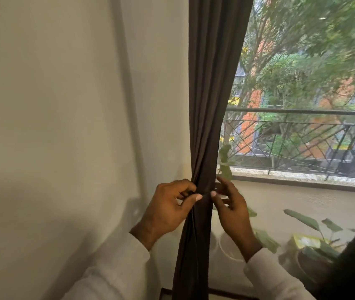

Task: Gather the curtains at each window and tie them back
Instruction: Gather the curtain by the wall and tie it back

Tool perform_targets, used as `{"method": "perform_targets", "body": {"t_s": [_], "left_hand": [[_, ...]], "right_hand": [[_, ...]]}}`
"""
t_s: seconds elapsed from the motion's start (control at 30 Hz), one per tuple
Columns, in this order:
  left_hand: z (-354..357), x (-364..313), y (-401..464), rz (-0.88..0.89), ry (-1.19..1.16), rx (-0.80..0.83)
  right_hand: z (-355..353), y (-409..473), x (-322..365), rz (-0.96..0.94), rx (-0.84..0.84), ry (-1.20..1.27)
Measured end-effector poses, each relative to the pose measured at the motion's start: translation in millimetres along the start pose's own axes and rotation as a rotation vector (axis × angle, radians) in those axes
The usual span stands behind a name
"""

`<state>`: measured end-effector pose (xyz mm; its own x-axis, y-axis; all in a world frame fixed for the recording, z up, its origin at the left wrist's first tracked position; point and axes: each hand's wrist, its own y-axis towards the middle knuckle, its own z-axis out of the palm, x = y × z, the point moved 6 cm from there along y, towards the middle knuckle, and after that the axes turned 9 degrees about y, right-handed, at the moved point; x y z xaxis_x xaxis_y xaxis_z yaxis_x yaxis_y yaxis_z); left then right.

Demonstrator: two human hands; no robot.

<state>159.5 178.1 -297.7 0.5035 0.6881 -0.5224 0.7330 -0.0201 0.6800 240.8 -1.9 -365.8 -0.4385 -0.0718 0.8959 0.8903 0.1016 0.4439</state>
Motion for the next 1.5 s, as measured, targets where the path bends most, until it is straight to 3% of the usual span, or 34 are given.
{"method": "perform_targets", "body": {"t_s": [0.13,0.27,0.37,0.53,0.83,0.93,1.1,1.23,1.4,1.5], "left_hand": [[-1.8,3.4,-0.7,-0.005,0.052,-0.043],[-10.6,10.1,-5.1,-0.057,0.244,-0.180],[-9.7,7.9,-9.0,0.052,0.355,-0.201],[-6.0,10.3,-7.1,0.109,0.344,-0.183],[-5.6,18.4,2.8,-0.107,0.121,-0.033],[-9.4,18.1,5.9,-0.101,0.173,-0.119],[-10.9,23.2,8.1,-0.095,0.045,-0.022],[-7.0,22.8,6.0,-0.091,-0.047,0.031],[-18.5,23.6,-0.9,-0.133,0.141,-0.136],[-22.7,25.6,-1.0,-0.116,0.196,-0.196]], "right_hand": [[4.9,6.1,-7.9,0.033,0.026,0.144],[-4.2,-11.5,0.9,-0.072,-0.154,-0.045],[-3.3,-27.7,14.8,-0.238,-0.224,-0.217],[34.1,-52.0,12.0,-0.507,0.081,-0.538],[43.0,-44.4,8.0,-0.544,0.182,-0.479],[43.6,-41.1,11.8,-0.508,0.285,-0.379],[9.2,-0.4,-6.4,-0.251,-0.011,-0.152],[11.9,38.4,-34.0,0.102,0.040,0.125],[-6.9,26.5,-15.6,-0.022,-0.190,-0.021],[1.9,-10.0,8.1,-0.226,-0.181,-0.178]]}}
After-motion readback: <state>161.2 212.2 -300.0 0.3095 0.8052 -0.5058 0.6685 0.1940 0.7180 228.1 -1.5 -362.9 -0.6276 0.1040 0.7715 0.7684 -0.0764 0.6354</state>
